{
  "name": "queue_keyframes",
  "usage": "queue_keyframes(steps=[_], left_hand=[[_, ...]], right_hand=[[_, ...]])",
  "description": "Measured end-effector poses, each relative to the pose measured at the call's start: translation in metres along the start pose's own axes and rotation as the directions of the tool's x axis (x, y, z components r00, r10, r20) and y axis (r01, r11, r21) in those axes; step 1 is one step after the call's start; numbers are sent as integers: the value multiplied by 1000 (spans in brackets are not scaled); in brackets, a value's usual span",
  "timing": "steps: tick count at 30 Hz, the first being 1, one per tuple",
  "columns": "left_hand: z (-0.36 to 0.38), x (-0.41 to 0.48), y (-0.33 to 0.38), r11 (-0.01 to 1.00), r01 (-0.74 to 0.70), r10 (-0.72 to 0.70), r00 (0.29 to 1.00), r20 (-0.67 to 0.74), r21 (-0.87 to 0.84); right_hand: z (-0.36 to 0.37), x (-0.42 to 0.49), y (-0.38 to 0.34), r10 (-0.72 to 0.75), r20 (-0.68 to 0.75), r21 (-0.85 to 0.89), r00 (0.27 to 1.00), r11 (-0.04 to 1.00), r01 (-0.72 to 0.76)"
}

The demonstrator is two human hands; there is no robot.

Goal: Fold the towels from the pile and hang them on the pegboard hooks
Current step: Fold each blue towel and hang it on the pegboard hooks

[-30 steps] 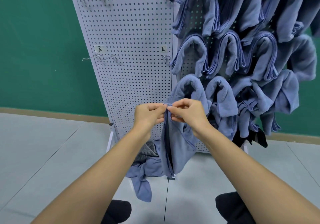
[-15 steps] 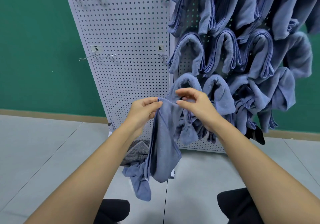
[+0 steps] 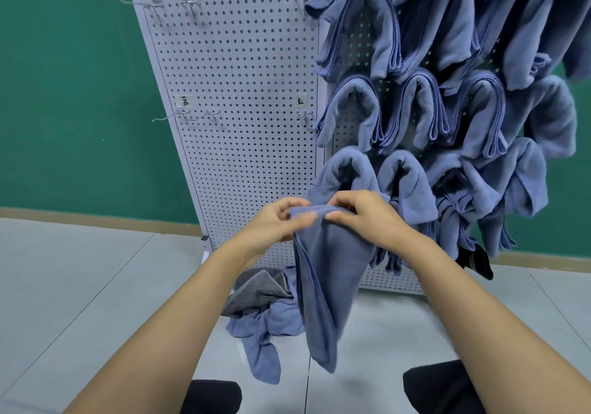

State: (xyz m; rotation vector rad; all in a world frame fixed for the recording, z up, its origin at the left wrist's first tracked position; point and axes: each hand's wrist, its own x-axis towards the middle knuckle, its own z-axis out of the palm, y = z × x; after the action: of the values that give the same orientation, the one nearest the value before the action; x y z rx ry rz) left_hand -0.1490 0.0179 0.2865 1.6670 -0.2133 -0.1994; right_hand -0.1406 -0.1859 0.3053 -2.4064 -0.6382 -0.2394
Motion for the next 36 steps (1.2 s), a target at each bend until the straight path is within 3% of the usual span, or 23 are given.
queue_keyframes(steps=[3,9,15,22,25,27,29,30,33,36], left_hand=[[4,1,-5,985,-17,7,998,58,170],[1,7,-9,985,-52,42,997,62,166],[-3,19,-19,994,11,24,950,-312,109],[-25,23,-60,953,223,-297,831,-471,-207],[-18,13,-81,846,415,-519,785,-338,-334],[-10,4,-89,715,520,-626,773,-97,-467],[-3,-2,-93,540,572,-634,759,148,-617],[2,-4,-92,459,571,-631,749,202,-681],[6,2,-85,332,473,-544,803,244,-816],[0,19,-68,380,366,-460,872,169,-849]], right_hand=[[-3,-1,-2,18,30,-49,999,999,-17],[-6,6,0,76,207,-142,975,989,-47],[-12,30,-15,86,149,-34,985,996,-82],[-41,71,-49,133,63,61,989,989,-137],[-56,84,-62,140,32,140,990,980,-143],[-71,89,-72,132,-8,214,991,969,-127],[-89,93,-77,134,-56,304,989,946,-111],[-99,93,-77,138,-79,341,987,934,-104],[-126,88,-65,183,-125,452,975,885,-108],[-140,75,-37,287,-152,577,946,803,-151]])
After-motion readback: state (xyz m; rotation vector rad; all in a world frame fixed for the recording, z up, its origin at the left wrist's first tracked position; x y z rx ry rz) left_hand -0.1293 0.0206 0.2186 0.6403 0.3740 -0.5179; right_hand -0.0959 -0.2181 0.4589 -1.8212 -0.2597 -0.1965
